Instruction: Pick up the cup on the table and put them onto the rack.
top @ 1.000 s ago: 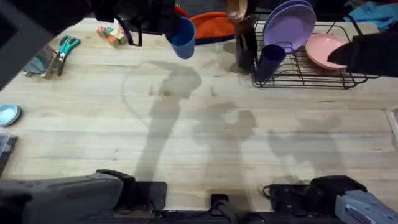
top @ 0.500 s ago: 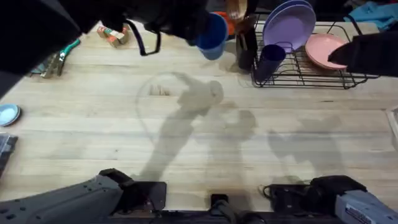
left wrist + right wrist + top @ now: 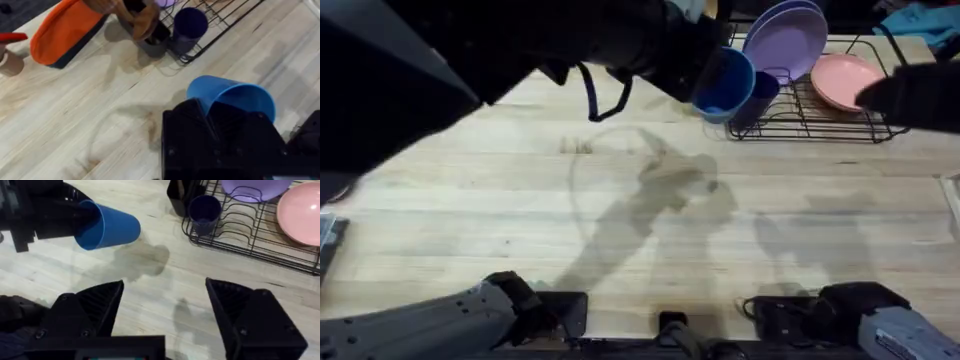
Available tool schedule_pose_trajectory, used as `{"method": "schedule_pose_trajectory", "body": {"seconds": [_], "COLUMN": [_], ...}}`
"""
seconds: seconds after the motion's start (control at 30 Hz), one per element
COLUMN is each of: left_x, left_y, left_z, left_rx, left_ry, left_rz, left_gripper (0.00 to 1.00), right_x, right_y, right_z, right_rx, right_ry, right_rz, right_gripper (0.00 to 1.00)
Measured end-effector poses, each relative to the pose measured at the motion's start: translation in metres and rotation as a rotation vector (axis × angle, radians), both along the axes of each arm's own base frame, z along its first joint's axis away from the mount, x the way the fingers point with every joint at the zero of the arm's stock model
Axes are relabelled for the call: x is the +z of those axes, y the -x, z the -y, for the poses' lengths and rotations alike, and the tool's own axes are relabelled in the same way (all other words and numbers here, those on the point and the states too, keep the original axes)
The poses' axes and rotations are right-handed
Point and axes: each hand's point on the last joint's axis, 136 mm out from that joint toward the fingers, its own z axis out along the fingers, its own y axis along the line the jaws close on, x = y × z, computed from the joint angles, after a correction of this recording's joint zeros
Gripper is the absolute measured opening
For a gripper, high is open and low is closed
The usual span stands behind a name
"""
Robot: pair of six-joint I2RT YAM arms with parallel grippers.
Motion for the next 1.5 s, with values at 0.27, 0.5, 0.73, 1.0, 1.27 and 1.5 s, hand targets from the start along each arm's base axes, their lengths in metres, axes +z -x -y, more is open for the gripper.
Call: {"method": "schedule_pose_trajectory", "body": {"seconds": [0.27,0.5,0.73,1.0,1.27,1.5], "left_x": [0.014,-0.005,-0.022,-0.021,-0.024,-0.011], "left_y": [-0.001,-0.014,-0.026,-0.048,-0.069,-0.078], "left_z": [0.019,0.034,0.068,0.112,0.122,0.124], "left_rx": [-0.033,-0.031,-0.055,-0.074,-0.031,-0.005], "left_ry": [0.049,0.02,-0.025,-0.004,0.009,0.043], "left_rz": [0.06,0.043,0.021,0.062,0.118,0.171], "left_gripper": [0.041,0.04,0.04,0.04,0.04,0.041], "right_x": [0.009,0.015,0.016,0.016,0.014,0.006], "right_y": [0.027,0.038,0.039,0.039,0.04,0.047], "right_z": [0.013,0.018,0.018,0.018,0.018,0.018], "right_rx": [-0.047,-0.064,-0.064,-0.064,-0.064,-0.063], "right_ry": [0.036,0.045,0.045,0.045,0.046,0.051], "right_rz": [0.07,0.117,0.121,0.121,0.114,0.07], "right_gripper": [0.992,0.992,0.992,0.992,0.992,0.992]}}
